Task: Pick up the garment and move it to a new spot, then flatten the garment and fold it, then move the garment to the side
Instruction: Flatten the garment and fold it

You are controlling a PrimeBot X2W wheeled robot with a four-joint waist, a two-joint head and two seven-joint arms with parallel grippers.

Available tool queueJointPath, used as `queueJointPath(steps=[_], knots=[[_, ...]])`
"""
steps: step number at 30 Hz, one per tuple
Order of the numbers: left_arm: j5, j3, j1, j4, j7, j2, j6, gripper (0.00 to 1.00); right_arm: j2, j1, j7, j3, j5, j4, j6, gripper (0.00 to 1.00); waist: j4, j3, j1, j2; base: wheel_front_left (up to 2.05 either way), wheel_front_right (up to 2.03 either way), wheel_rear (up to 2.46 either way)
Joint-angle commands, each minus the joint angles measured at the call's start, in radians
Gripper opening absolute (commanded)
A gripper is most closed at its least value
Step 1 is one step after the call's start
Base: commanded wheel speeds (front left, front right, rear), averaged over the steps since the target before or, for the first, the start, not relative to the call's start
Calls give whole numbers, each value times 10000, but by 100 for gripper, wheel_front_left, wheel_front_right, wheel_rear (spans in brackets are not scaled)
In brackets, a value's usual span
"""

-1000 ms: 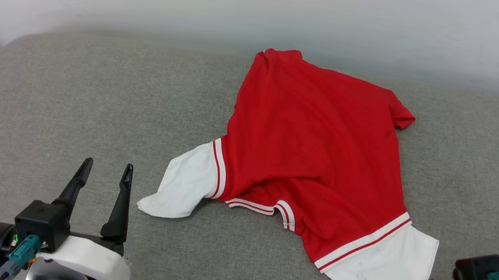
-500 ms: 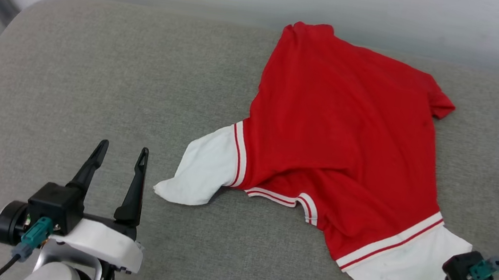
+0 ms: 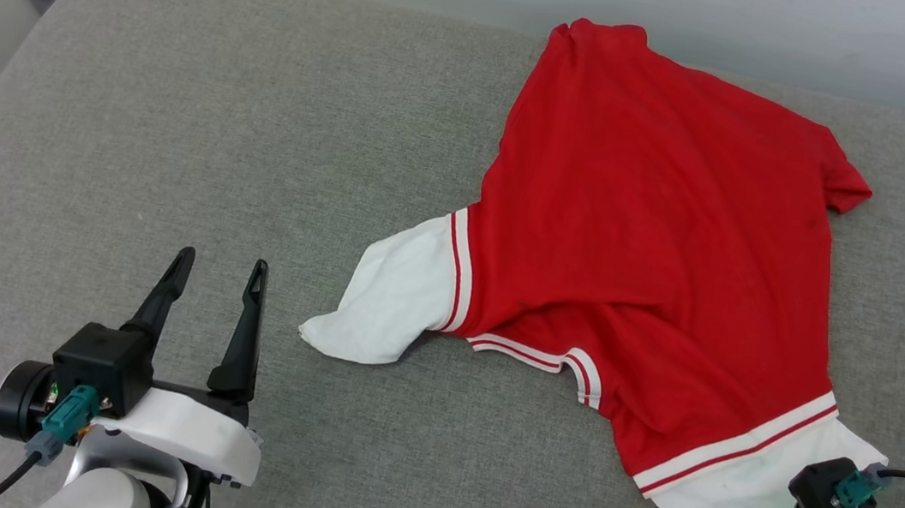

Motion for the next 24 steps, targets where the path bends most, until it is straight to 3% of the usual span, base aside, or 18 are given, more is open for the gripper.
queueJointPath(steps=[1, 6, 13, 17, 18, 24], knots=[[-56, 23, -79, 35, -37, -22, -30, 100, 43, 156, -152, 271, -7, 859, -8, 0, -38, 8, 0, 0, 0, 0, 0], [-150, 109, 221, 104, 34, 184, -29, 100, -143, -148, -1064, -100, 175, 666, -11, 0, -403, -260, 0, 0, 0, 0, 0], [-428, 155, 397, -185, 697, 696, -93, 100, -1386, 251, -1039, -673, 52, -237, -7, 0, -1005, -422, 0, 0, 0, 0, 0], [-731, -23, 482, -516, 1549, 1062, -318, 100, -1832, 625, -951, -1379, -78, -464, -7, 0, -1266, -389, 0, 0, 0, 0, 0], [-874, -220, 470, -722, 2185, 1313, -470, 100, -1950, 740, -901, -1703, -222, -568, -7, 0, -1366, -317, 0, 0, 0, 0, 0], [-1403, -713, 186, -1173, 4212, 1917, -819, 100, -1850, 745, -864, -2035, -360, -762, -7, 0, -1536, -64, 0, 0, 0, 0, 0]])
